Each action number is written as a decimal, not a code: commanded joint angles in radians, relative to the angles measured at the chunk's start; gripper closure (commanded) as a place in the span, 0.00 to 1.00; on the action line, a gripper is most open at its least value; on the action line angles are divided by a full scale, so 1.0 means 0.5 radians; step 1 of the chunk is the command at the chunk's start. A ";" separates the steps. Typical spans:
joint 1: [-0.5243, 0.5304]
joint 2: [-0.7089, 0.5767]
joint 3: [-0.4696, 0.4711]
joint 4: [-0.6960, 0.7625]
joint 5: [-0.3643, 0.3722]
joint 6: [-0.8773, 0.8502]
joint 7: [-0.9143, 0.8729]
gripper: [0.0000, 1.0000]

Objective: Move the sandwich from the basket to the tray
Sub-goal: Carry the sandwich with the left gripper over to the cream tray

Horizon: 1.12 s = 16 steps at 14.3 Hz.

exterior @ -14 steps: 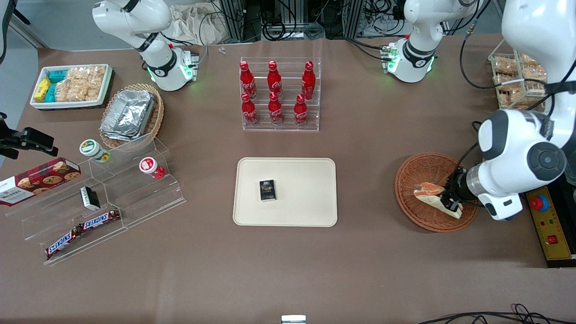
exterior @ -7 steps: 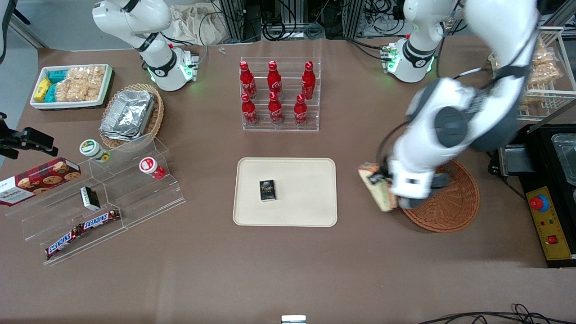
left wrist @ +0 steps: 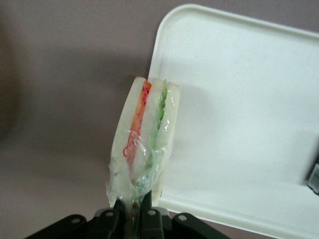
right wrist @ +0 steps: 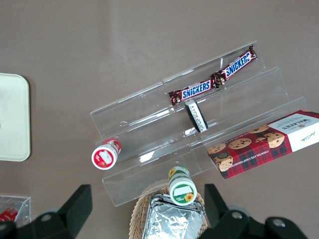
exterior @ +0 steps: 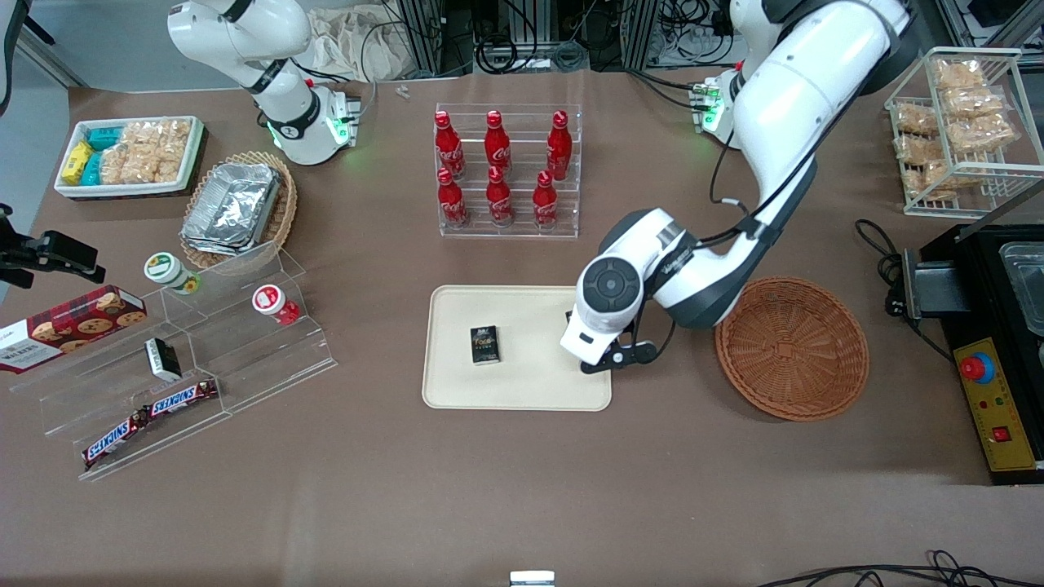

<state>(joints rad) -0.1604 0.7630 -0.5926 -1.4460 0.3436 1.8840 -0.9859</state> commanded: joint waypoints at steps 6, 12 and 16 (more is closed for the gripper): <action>-0.063 0.115 0.004 0.091 0.034 0.168 0.064 0.95; -0.041 0.006 0.001 0.115 0.028 0.125 0.039 0.00; 0.151 -0.228 -0.002 0.091 0.034 -0.086 0.079 0.00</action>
<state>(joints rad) -0.1601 0.7326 -0.5886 -1.3710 0.3529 1.9034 -0.9576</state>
